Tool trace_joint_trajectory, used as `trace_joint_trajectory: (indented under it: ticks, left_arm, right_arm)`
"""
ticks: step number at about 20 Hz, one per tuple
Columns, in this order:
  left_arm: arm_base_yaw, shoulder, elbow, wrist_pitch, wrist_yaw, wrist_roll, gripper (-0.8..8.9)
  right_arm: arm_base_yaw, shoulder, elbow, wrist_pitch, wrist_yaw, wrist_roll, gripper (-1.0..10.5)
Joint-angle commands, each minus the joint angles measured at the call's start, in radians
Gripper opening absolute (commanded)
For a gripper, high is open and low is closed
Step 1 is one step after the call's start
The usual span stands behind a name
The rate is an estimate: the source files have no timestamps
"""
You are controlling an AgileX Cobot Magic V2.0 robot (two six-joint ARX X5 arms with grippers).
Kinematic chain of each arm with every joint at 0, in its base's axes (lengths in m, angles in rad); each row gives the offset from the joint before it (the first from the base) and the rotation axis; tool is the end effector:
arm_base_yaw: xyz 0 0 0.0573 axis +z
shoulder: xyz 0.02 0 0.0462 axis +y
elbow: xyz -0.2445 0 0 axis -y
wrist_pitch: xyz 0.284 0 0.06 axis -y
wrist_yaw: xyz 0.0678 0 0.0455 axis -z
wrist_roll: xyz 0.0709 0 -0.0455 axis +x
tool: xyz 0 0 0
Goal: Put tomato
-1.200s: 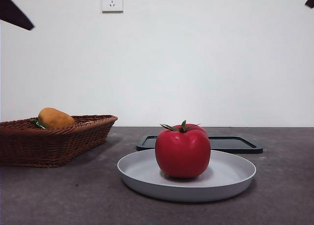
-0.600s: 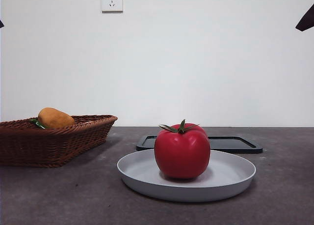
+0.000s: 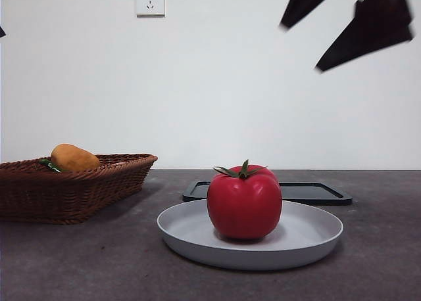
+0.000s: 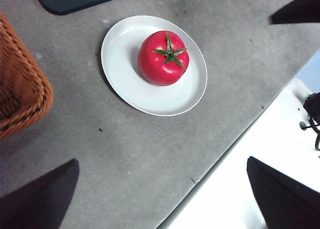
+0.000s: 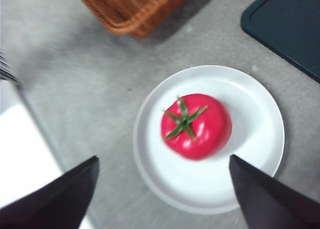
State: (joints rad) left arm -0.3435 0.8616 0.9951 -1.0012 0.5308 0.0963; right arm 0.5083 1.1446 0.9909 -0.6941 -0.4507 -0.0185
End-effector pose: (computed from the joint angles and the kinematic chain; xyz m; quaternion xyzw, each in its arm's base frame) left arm 0.1928 -0.1071 0.2880 0.0003 0.3996 -0.4038 0.8230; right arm 0.2434 0.1710 0.2432 -0.0193 0.4072 0.4243 0.8086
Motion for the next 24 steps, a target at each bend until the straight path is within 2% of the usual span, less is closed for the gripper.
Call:
trace_joint_trajectory:
  ticks: [1, 3, 7, 11, 15, 24]
  left_arm:
    - [-0.004, 0.003, 0.016, 0.007, 0.010, 0.020, 5.62]
    - [-0.004, 0.003, 0.016, 0.007, 0.009, 0.020, 5.62]
    - [-0.004, 0.003, 0.016, 0.007, 0.009, 0.020, 5.62]
    - [-0.004, 0.003, 0.016, 0.013, 0.009, 0.019, 5.62]
    - [-0.004, 0.003, 0.016, 0.014, 0.009, 0.019, 5.62]
    - [-0.004, 0.003, 0.016, 0.022, 0.009, 0.019, 5.62]
  right_arm:
    - [0.035, 0.085, 0.019, 0.049, 0.037, 0.010, 4.5]
    - [0.057, 0.154, 0.019, 0.086, 0.049, 0.010, 4.5]
    - [0.103, 0.276, 0.019, 0.165, 0.132, 0.010, 4.7]
    - [0.137, 0.363, 0.019, 0.234, 0.147, 0.010, 4.9]
    - [0.164, 0.428, 0.019, 0.261, 0.247, 0.010, 5.0]
    - [0.171, 0.516, 0.019, 0.297, 0.251, 0.011, 4.9]
